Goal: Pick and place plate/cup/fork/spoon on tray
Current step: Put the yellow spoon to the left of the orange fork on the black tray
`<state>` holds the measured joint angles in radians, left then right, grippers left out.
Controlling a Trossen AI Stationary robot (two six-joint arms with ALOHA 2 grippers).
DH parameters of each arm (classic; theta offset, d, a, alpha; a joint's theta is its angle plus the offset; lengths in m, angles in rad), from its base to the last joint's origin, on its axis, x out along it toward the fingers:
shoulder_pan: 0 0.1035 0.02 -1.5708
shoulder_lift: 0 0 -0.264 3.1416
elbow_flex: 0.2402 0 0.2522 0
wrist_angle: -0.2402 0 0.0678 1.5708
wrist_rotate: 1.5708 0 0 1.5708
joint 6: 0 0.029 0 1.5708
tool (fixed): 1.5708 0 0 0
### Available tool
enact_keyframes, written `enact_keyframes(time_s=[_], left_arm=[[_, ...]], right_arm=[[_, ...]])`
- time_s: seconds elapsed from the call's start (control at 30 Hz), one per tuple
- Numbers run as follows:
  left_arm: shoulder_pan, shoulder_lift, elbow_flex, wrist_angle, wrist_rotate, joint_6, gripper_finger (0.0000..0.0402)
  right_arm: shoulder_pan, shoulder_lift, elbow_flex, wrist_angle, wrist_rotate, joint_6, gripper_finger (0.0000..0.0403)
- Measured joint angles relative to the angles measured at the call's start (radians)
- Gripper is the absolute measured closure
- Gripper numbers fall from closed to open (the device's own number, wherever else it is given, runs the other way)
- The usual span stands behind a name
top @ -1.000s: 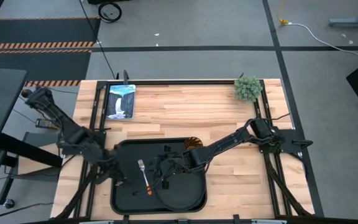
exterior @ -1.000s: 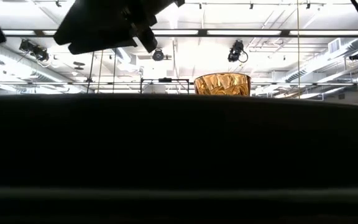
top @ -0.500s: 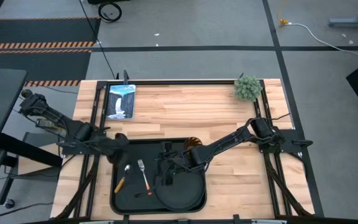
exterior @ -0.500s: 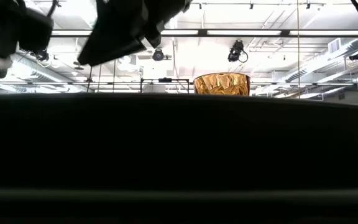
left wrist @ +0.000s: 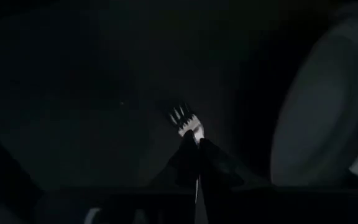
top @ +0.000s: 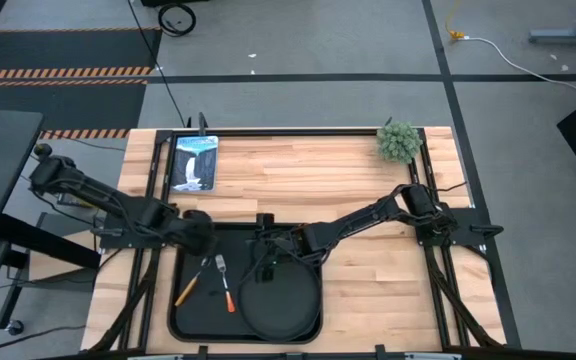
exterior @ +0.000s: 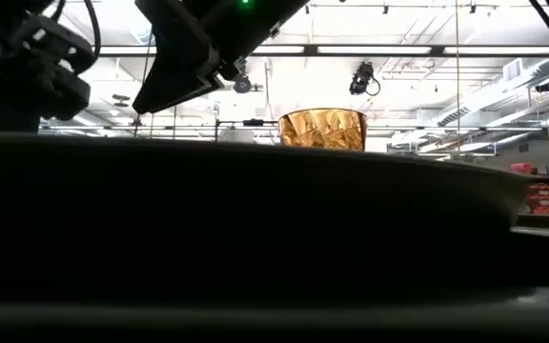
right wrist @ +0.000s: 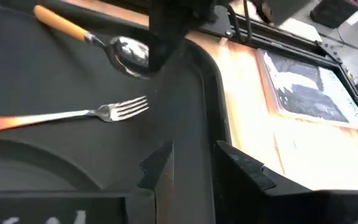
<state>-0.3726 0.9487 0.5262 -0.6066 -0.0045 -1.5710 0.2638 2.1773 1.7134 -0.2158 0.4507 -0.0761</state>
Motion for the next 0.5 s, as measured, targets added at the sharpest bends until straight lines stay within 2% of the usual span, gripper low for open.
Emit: enact_keyframes(time_s=[0.23,0.5], left_arm=[[0.01,0.1,0.0,0.014,0.024,-0.135,0.039],[0.01,0.171,-0.001,-0.031,0.038,-0.294,0.039]], right_arm=[[0.027,-0.004,0.0,-0.029,-0.004,-0.074,0.0279],[0.095,-0.005,0.0,-0.072,-0.037,-0.085,0.0279]])
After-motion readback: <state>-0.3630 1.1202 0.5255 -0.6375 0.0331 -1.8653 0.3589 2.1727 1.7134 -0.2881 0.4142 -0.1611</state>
